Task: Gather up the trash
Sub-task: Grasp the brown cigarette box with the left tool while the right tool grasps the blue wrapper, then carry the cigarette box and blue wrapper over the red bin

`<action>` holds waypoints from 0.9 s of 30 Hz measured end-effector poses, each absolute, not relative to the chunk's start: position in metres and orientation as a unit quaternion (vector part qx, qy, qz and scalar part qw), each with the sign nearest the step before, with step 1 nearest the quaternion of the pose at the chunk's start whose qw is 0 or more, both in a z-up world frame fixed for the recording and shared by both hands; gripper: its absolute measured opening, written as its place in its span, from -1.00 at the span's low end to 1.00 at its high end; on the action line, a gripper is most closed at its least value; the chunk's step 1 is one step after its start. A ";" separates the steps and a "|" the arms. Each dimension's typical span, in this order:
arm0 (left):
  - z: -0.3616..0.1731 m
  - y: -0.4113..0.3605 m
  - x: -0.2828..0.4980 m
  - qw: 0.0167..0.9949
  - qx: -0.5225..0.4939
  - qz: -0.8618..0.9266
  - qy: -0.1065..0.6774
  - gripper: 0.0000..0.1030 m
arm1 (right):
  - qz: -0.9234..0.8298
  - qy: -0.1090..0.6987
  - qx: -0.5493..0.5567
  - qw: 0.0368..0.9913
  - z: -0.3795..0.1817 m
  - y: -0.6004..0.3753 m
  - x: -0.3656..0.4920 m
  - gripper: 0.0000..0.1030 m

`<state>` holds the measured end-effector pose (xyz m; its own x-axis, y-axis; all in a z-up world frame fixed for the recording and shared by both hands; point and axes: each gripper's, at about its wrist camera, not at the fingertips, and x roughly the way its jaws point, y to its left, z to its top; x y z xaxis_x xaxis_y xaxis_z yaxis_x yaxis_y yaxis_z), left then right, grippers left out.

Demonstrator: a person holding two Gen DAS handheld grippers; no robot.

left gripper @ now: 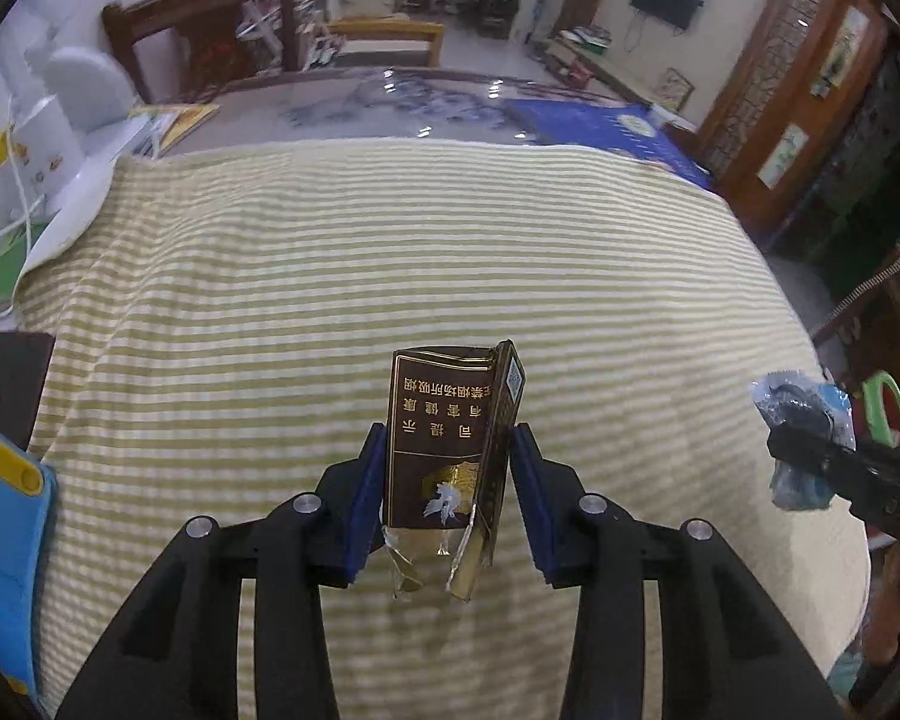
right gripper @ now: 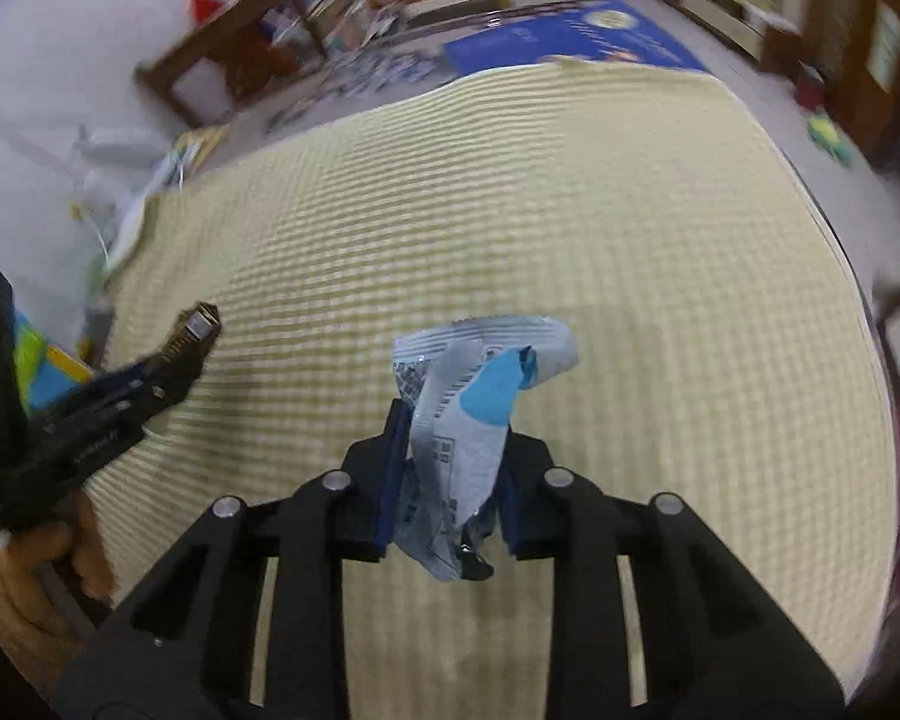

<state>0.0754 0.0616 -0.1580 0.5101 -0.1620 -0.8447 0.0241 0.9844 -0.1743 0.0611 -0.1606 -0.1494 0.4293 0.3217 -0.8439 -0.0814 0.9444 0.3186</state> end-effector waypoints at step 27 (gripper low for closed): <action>-0.079 -0.061 0.009 0.900 -0.014 -0.132 0.415 -0.22 | 0.070 0.408 0.076 0.907 -0.061 -0.234 -0.023 -0.49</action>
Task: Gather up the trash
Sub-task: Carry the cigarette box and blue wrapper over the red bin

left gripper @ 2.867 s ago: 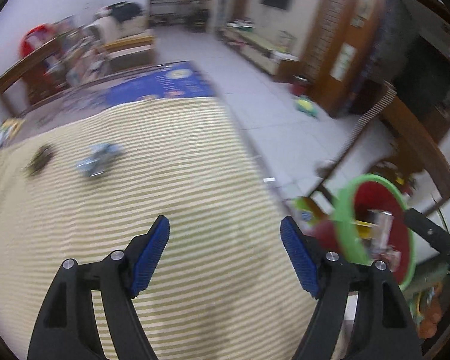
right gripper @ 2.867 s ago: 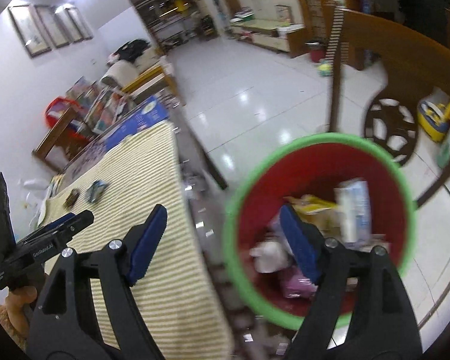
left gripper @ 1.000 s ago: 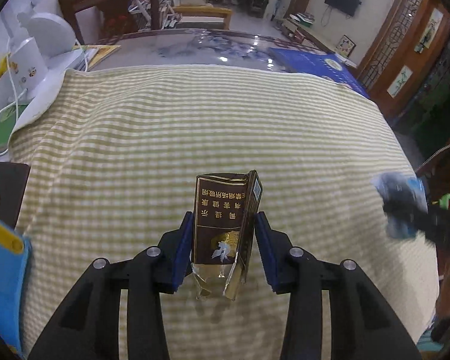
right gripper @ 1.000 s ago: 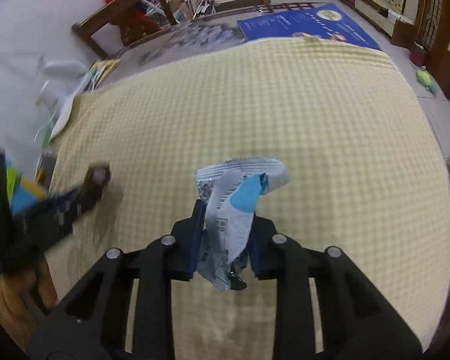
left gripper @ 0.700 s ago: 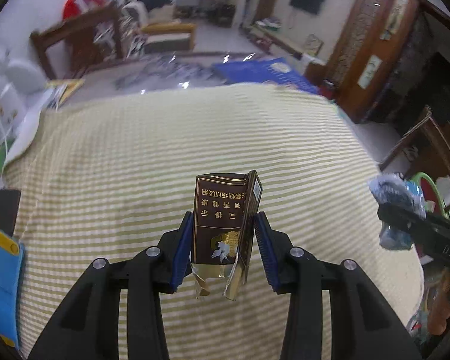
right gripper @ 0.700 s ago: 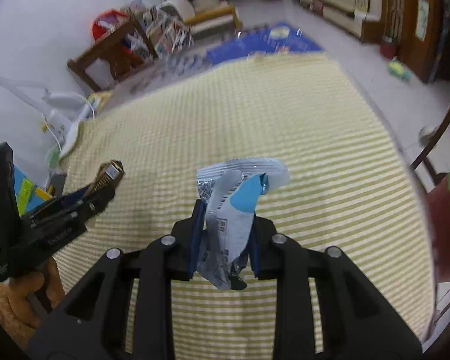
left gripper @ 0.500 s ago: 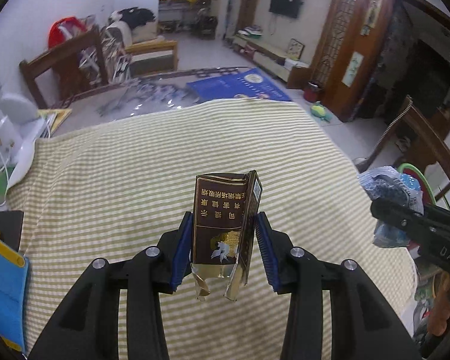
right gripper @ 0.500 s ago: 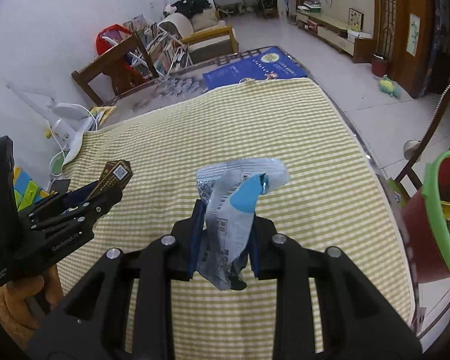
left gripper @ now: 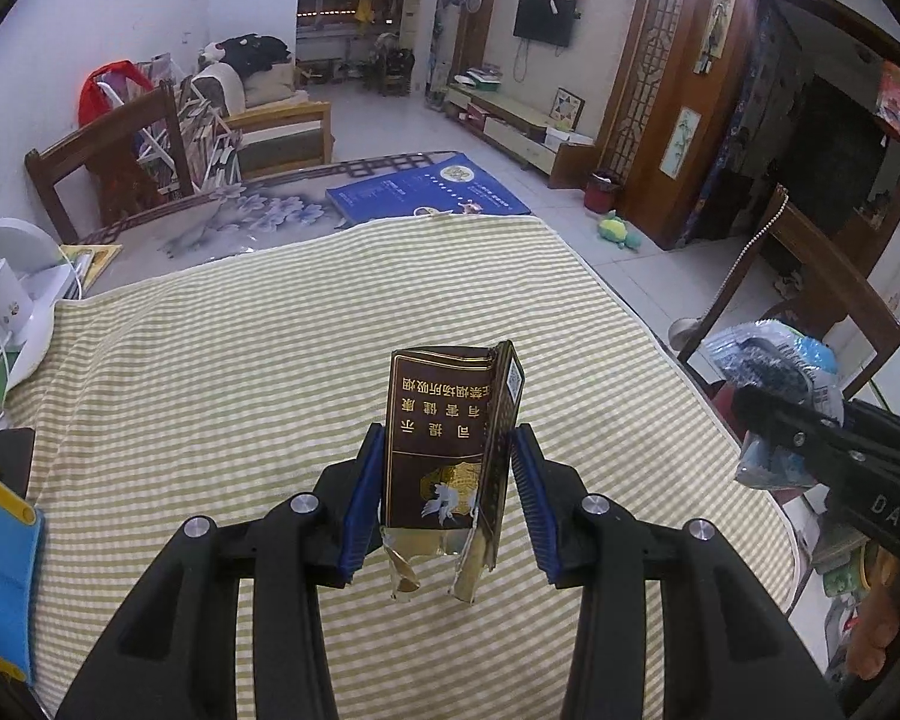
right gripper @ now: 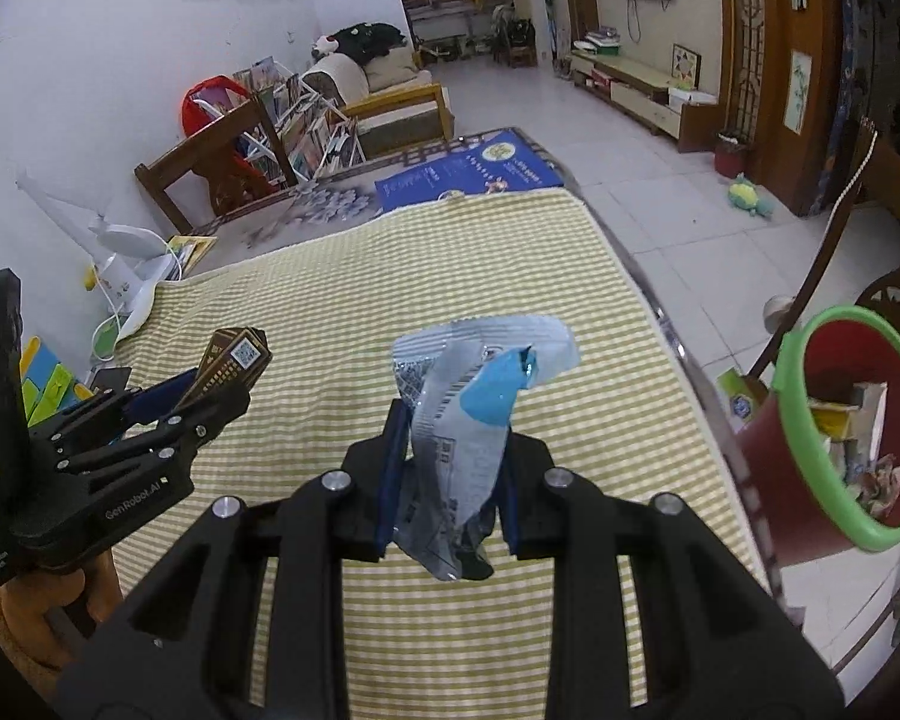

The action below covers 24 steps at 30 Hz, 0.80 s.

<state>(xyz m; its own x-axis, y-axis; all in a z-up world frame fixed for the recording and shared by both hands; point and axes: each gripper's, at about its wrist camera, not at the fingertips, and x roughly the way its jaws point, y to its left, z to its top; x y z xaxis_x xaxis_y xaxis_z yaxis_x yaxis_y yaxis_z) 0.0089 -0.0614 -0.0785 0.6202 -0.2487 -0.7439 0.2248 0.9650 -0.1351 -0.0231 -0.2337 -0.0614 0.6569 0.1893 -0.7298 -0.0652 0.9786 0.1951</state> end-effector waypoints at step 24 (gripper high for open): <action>-0.102 -0.125 0.021 0.881 0.001 -0.087 0.465 -0.21 | 0.095 0.426 0.115 0.893 -0.085 -0.304 -0.028 -0.49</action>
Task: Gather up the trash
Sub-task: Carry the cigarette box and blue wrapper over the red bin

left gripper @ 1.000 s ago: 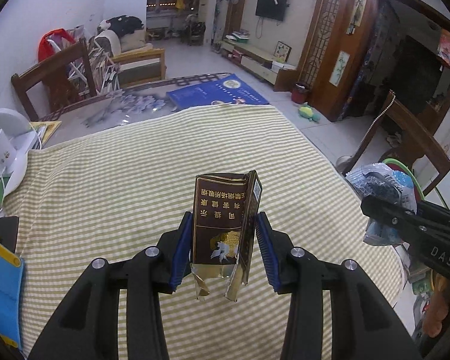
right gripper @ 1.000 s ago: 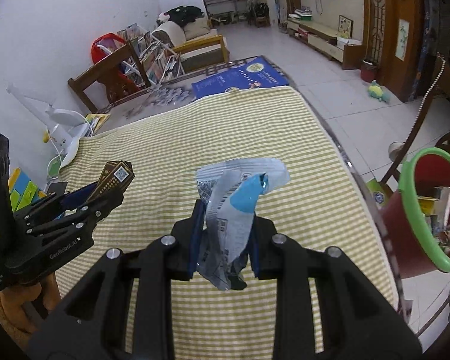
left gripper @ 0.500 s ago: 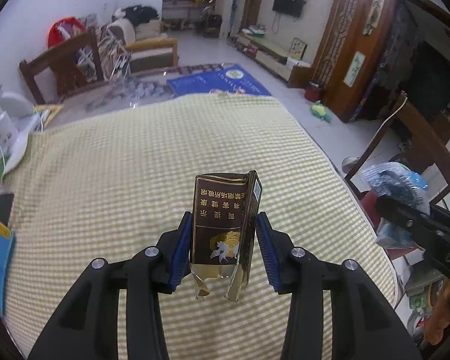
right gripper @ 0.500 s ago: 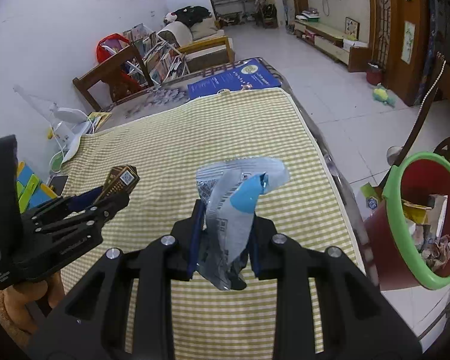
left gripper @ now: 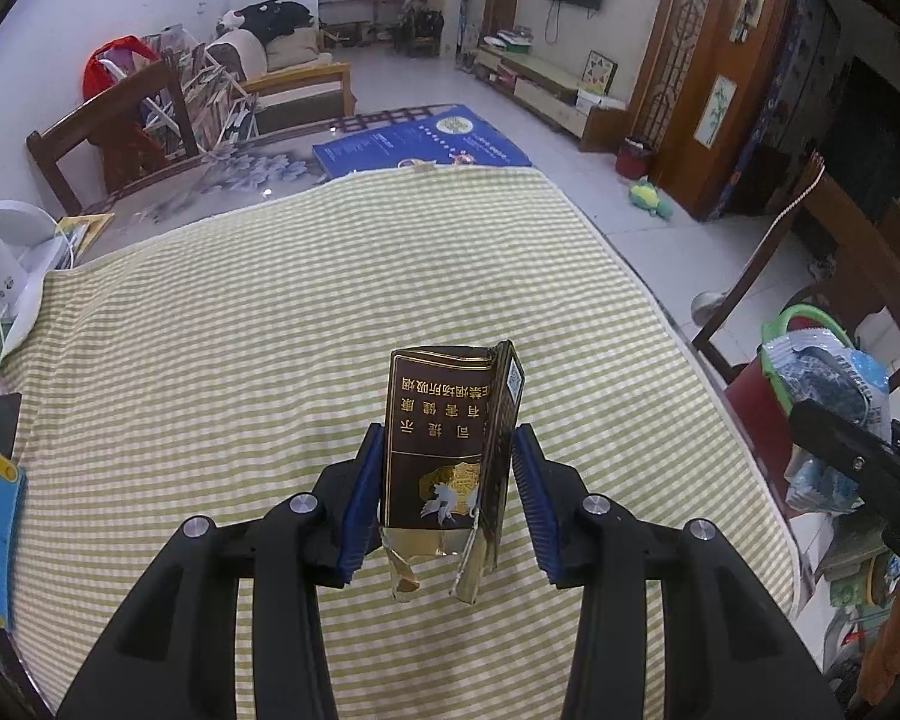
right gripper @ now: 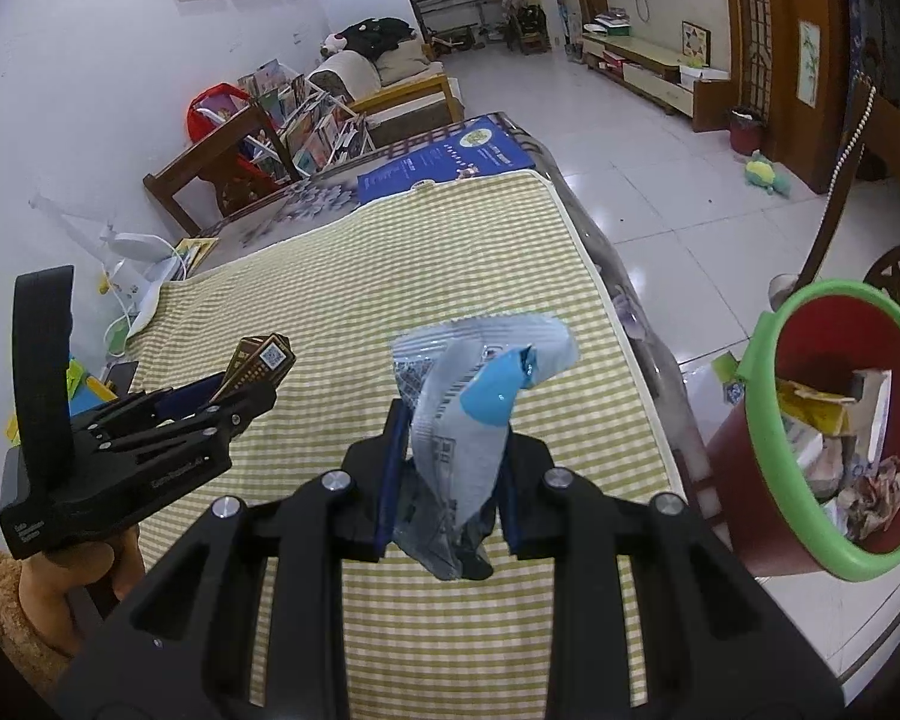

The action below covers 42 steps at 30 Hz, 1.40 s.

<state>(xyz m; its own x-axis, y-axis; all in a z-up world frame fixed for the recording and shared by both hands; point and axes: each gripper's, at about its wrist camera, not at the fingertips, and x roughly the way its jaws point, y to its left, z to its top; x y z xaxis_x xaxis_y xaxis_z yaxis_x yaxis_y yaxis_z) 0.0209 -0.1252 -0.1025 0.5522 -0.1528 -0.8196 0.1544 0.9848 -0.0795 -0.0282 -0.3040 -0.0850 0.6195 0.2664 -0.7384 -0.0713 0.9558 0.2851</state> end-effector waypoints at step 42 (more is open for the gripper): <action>-0.054 -0.216 0.036 0.902 0.030 -0.120 0.414 -0.21 | 0.065 0.397 0.114 0.909 -0.063 -0.383 0.003 -0.48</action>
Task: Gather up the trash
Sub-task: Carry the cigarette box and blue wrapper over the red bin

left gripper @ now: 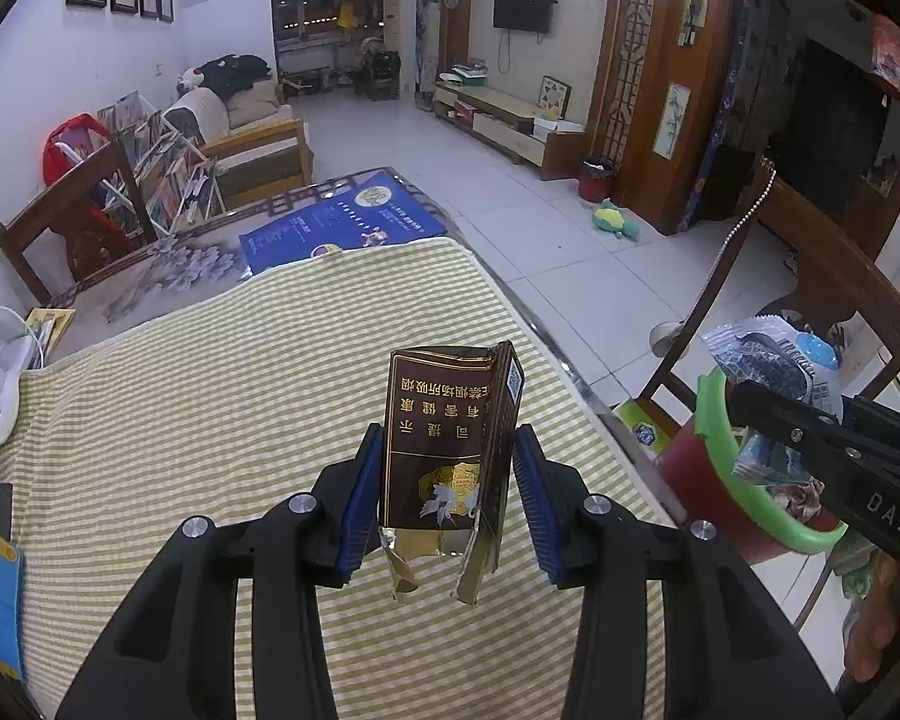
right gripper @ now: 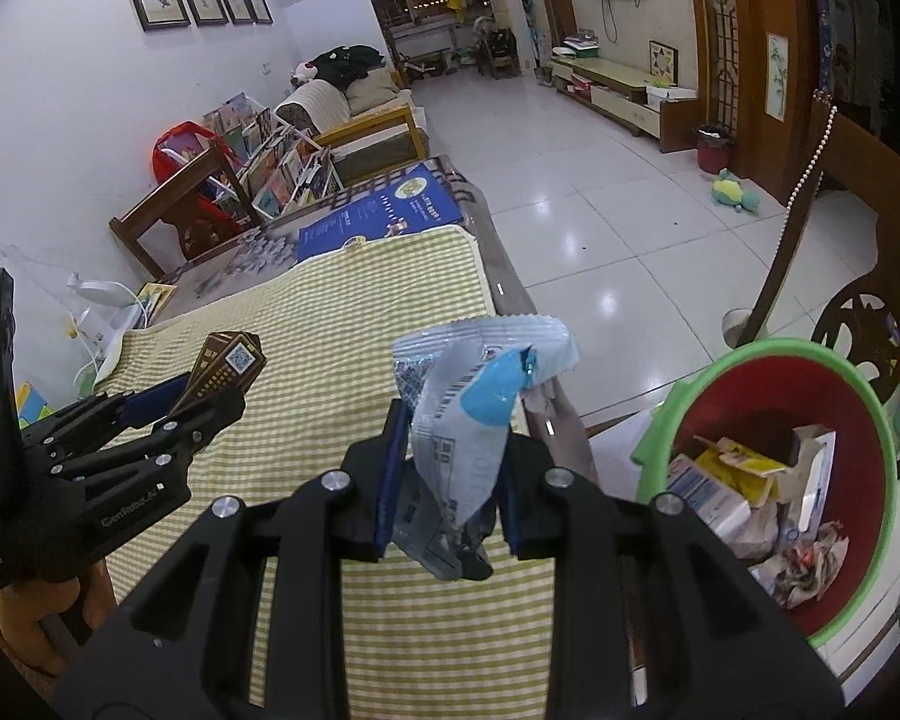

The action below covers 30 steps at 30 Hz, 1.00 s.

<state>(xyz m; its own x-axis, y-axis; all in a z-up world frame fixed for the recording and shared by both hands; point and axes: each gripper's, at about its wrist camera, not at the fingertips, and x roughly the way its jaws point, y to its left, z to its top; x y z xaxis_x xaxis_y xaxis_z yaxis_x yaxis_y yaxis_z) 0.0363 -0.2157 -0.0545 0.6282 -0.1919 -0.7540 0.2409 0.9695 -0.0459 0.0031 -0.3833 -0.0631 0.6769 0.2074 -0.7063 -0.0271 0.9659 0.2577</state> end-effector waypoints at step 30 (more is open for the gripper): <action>-0.063 -0.426 0.045 0.857 0.050 -0.259 0.442 -0.21 | -0.059 0.390 0.178 0.902 -0.079 -0.587 -0.036 -0.47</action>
